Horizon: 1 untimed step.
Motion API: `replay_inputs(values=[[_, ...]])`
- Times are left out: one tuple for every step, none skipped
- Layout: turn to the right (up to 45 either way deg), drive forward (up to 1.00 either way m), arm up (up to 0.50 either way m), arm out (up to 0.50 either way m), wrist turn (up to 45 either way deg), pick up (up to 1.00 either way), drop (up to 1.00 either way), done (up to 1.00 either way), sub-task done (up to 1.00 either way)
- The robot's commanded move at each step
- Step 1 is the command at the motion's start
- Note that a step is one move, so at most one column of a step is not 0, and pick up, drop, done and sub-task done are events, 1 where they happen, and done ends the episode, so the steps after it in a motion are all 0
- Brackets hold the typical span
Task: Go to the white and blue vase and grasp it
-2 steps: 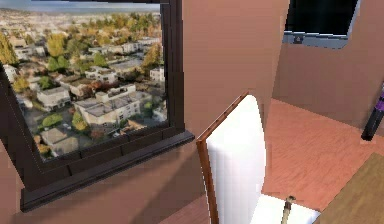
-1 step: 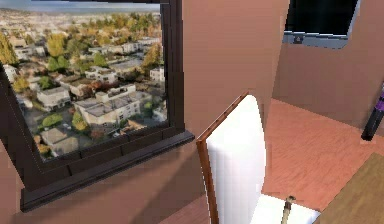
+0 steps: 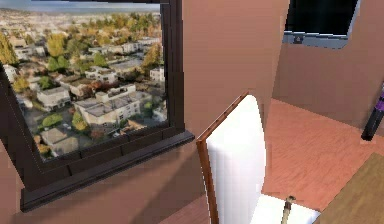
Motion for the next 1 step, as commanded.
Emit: replay_inputs(values=[[0.0, 0.0, 0.0, 0.0, 0.0, 0.0, 0.0, 1.0, 0.0]])
